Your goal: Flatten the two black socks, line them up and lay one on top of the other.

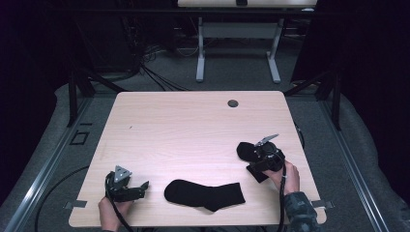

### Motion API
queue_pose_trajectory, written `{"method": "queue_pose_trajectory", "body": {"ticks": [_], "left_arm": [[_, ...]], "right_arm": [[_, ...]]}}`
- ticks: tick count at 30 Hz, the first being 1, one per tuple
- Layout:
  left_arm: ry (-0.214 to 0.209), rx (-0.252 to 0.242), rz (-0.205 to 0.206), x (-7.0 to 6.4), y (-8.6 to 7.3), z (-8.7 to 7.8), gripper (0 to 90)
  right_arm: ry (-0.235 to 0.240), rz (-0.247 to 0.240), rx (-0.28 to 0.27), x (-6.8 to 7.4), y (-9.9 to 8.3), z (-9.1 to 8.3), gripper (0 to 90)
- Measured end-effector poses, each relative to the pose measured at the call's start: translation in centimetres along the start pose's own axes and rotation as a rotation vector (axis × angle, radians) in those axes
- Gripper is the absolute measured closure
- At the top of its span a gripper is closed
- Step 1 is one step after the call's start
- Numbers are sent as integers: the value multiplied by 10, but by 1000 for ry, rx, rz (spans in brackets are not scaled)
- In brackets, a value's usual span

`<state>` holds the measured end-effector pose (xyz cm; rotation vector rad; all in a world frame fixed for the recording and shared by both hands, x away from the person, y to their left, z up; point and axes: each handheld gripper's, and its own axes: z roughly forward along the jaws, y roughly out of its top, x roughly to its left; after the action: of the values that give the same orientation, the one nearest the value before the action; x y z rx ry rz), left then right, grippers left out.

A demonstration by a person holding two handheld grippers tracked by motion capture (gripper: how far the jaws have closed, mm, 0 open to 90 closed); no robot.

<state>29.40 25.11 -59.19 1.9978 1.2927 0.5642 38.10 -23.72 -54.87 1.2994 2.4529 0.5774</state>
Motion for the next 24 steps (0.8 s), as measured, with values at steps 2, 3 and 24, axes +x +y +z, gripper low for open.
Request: {"method": "queue_pose_trajectory", "body": {"ticks": [2, 3, 24], "left_arm": [[0, -1, -4, 0, 0, 0, 146], [-1, -1, -4, 0, 0, 0, 146], [-4, -2, 3, 0, 0, 0, 154]], "right_arm": [[-8, -16, 10, 0, 2, 3, 338], [-7, -21, 11, 0, 3, 4, 347], [44, -4, -34, 1, -4, 7, 822]]}}
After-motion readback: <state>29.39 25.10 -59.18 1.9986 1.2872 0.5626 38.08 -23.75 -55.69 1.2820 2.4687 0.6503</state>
